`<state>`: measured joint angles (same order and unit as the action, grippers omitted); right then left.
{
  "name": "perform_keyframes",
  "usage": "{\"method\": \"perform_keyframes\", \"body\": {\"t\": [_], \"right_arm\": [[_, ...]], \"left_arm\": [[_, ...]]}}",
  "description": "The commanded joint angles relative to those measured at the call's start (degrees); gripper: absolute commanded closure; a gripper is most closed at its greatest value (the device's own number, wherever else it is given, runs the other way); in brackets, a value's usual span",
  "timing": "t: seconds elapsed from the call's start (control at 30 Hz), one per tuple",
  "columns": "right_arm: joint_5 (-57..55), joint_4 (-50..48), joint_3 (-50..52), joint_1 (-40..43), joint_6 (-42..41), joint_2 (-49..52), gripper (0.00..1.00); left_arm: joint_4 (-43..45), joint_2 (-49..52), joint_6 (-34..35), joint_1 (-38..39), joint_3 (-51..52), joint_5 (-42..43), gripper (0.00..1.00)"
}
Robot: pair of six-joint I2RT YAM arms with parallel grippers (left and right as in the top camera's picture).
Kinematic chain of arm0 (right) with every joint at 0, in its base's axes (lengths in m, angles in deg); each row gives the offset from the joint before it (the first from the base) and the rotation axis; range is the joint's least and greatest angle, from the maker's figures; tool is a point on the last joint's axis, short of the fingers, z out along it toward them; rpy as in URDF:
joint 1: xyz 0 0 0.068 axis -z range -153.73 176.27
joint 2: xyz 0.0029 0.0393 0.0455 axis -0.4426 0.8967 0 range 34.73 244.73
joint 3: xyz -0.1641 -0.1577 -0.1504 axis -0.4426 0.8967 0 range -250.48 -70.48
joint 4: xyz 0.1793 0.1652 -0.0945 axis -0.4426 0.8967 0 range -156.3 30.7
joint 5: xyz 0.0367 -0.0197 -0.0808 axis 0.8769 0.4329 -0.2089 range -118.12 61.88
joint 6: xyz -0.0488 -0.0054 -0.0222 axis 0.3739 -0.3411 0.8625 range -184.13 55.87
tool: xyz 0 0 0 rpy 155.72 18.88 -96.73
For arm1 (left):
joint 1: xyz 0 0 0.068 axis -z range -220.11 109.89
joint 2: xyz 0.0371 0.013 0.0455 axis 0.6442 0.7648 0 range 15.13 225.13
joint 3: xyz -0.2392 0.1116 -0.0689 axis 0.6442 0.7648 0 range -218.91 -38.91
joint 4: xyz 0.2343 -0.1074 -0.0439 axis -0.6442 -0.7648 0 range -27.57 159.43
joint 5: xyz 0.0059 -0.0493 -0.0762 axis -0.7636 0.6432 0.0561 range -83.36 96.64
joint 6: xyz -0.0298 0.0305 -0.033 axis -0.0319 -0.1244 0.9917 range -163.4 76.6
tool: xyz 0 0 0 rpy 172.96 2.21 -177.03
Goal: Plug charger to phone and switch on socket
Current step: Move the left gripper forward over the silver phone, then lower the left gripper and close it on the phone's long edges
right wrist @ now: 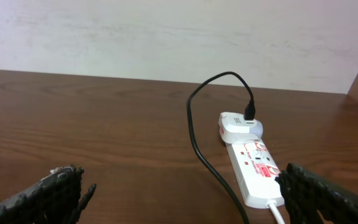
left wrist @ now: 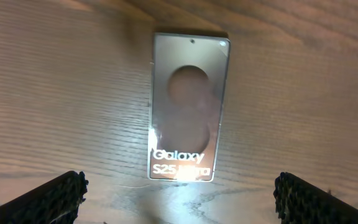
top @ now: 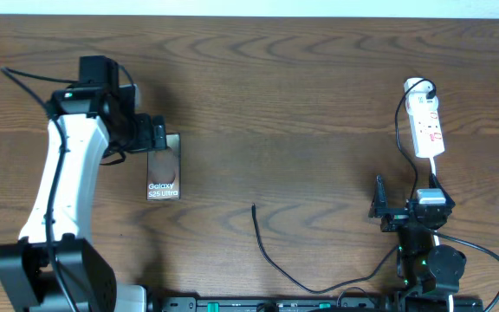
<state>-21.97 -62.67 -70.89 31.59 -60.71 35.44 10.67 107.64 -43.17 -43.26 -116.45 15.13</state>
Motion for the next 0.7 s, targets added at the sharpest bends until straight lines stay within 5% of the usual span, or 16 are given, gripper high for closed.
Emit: {"method": "perform_keyframes", "body": {"t": [0.0,0.67], "right_arm": [[-0.24,0.24,0.09,-0.39,0.50,-0.35,0.01],[-0.24,0.24,0.09,-0.39,0.50,-0.35,0.01]], "left_arm": [[-0.57,2.45,0.46,2.49,0.61,-0.15,0.01],[-0.52,13.14,3.45,4.48,0.61,-4.63,0.01]]}}
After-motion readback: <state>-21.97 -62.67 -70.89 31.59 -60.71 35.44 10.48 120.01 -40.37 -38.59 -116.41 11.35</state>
